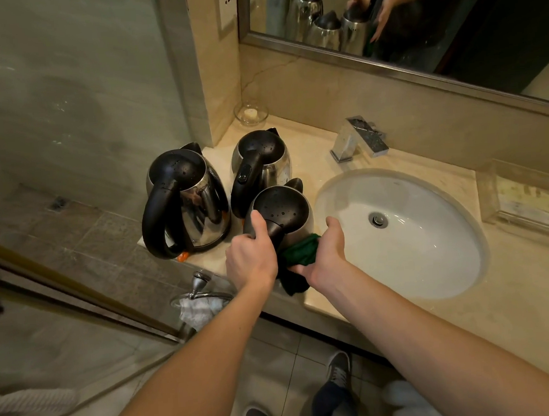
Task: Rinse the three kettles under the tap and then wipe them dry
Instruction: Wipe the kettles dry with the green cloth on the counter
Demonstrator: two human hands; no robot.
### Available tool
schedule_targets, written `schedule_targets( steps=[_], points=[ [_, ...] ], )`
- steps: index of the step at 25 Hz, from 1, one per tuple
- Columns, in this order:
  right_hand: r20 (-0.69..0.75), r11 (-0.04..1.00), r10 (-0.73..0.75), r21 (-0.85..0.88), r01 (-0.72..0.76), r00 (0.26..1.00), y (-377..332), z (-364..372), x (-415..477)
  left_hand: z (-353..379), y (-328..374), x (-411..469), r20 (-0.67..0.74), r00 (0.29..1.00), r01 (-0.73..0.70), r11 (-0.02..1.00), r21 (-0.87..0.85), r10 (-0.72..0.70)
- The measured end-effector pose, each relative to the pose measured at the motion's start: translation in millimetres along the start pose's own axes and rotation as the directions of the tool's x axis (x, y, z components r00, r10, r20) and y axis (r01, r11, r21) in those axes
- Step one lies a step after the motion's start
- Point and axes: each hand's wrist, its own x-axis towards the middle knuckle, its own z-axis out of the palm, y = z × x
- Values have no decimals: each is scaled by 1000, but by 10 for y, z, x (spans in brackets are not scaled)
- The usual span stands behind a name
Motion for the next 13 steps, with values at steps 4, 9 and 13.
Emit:
schedule_targets(
  steps=[4, 9, 13],
  points=[
    [22, 999, -31, -18, 32, 999, -25, 66, 59, 36, 43, 103, 3, 1000, 1, 1000, -2, -1],
    [56, 1000, 25, -1, -25, 998, -48, 91, 214, 79, 122, 218, 15, 1000, 17, 998, -57, -16],
    [82, 996, 84, 29, -87, 993, -106, 101, 275, 99, 219, 273, 19, 999, 31, 998, -63, -29]
  ],
)
